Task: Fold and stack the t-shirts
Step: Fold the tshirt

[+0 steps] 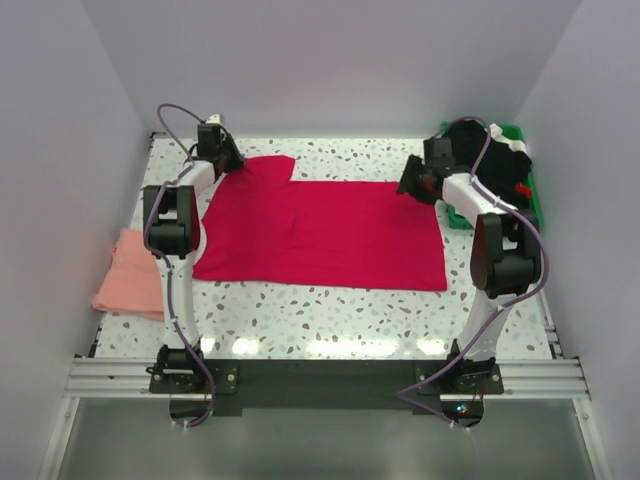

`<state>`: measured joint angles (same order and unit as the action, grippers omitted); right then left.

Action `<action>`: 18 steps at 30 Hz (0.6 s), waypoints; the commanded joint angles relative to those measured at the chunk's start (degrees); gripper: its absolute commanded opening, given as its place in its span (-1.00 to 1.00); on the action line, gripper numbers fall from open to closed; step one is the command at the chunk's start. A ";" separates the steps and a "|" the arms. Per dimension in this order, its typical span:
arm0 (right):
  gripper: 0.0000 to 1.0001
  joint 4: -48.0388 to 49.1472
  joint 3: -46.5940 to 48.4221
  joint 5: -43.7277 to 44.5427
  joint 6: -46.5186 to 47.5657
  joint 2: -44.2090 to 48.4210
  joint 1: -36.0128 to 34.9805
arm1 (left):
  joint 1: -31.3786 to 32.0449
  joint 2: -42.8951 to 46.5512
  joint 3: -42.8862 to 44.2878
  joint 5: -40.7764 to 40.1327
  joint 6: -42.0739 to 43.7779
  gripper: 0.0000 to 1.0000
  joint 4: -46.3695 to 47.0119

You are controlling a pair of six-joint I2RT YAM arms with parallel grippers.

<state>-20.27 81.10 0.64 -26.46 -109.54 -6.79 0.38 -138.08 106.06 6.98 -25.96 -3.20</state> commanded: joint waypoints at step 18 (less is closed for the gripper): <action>0.08 -4.25 24.27 16.75 4.57 -19.30 2.22 | -0.03 4.93 -1.30 10.07 -1.64 -1.00 8.39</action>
<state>-23.46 100.73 13.32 -23.46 -126.63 -4.69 0.38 -137.73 105.21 14.85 -26.65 1.15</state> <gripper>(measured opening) 0.545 0.115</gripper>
